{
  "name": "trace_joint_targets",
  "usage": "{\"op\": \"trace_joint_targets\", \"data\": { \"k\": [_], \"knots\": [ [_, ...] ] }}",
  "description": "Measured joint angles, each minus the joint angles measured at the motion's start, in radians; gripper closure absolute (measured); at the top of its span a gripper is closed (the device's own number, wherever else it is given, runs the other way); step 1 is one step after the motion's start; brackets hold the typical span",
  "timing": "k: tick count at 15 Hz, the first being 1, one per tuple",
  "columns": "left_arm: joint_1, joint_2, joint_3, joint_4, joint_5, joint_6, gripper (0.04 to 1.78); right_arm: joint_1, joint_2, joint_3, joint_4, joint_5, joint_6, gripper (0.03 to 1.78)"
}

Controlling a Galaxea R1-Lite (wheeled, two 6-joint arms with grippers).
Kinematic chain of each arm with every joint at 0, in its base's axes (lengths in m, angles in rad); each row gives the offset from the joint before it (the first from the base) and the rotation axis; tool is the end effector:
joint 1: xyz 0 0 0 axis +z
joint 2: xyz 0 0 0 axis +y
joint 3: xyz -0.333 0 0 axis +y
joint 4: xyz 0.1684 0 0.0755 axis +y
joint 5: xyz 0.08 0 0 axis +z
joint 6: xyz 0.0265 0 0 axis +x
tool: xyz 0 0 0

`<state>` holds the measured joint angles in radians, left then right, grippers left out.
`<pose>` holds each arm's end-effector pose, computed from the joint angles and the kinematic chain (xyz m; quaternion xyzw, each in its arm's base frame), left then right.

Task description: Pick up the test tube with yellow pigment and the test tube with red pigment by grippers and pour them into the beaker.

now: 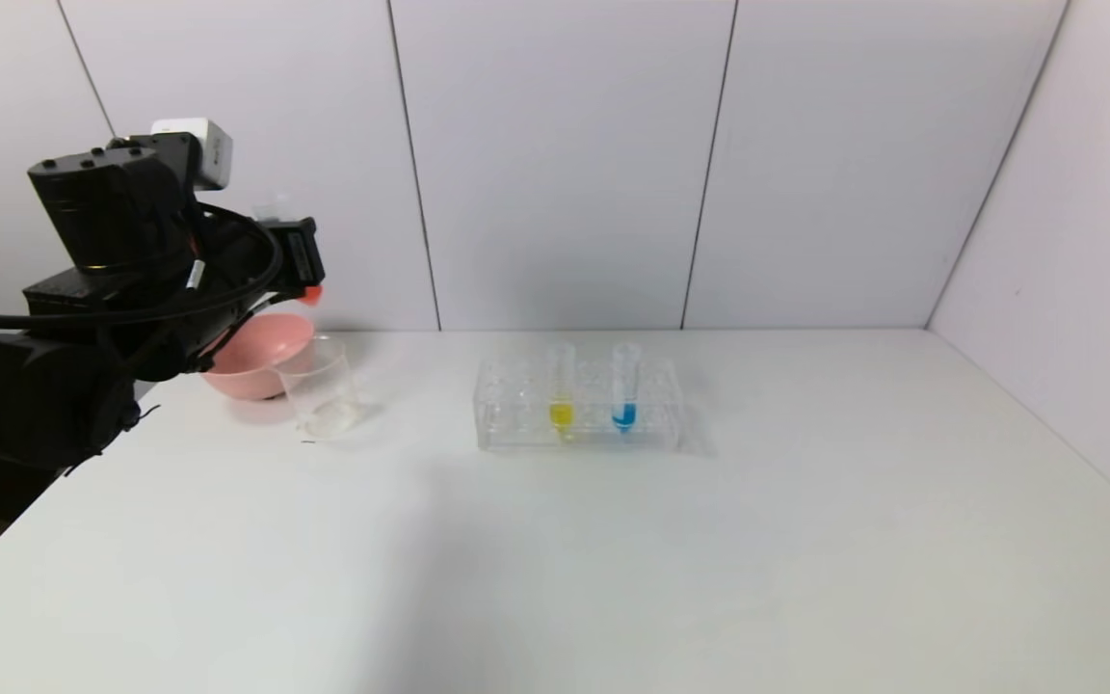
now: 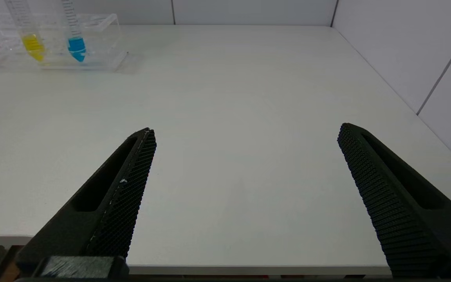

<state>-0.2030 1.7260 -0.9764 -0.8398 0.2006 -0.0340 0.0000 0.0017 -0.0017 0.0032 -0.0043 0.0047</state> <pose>0.3260 -0.0617 0.2791 -0.0260 -0.0441 -0.0019 0.9987 -0.0581 -0.0001 0.0757 0.0023 0.0016 -0.0022 1.0000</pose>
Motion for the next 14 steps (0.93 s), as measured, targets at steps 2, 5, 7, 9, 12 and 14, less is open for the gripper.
{"op": "trace_joint_targets", "data": {
  "k": [2, 5, 7, 9, 12, 14],
  "knots": [
    [0.061, 0.000, 0.004, 0.000, -0.040, -0.006, 1.35, 0.000, 0.000, 0.000, 0.000, 0.000, 0.000, 0.11],
    [0.155, 0.001, 0.005, 0.000, -0.110, -0.019, 1.35, 0.000, 0.000, 0.000, 0.000, 0.000, 0.000, 0.11],
    [0.208, 0.001, 0.006, 0.001, -0.148, -0.023, 1.35, 0.000, 0.000, 0.000, 0.000, 0.000, 0.000, 0.11],
    [0.254, 0.003, 0.008, 0.001, -0.181, -0.024, 1.35, 0.000, 0.000, 0.000, 0.000, 0.000, 0.000, 0.11],
    [0.316, 0.005, 0.009, 0.001, -0.240, -0.041, 1.35, 0.000, 0.000, 0.000, 0.000, 0.000, 0.000, 0.11],
    [0.359, 0.006, 0.009, 0.001, -0.292, -0.061, 1.35, 0.000, 0.000, 0.000, 0.000, 0.000, 0.000, 0.11]
  ]
}}
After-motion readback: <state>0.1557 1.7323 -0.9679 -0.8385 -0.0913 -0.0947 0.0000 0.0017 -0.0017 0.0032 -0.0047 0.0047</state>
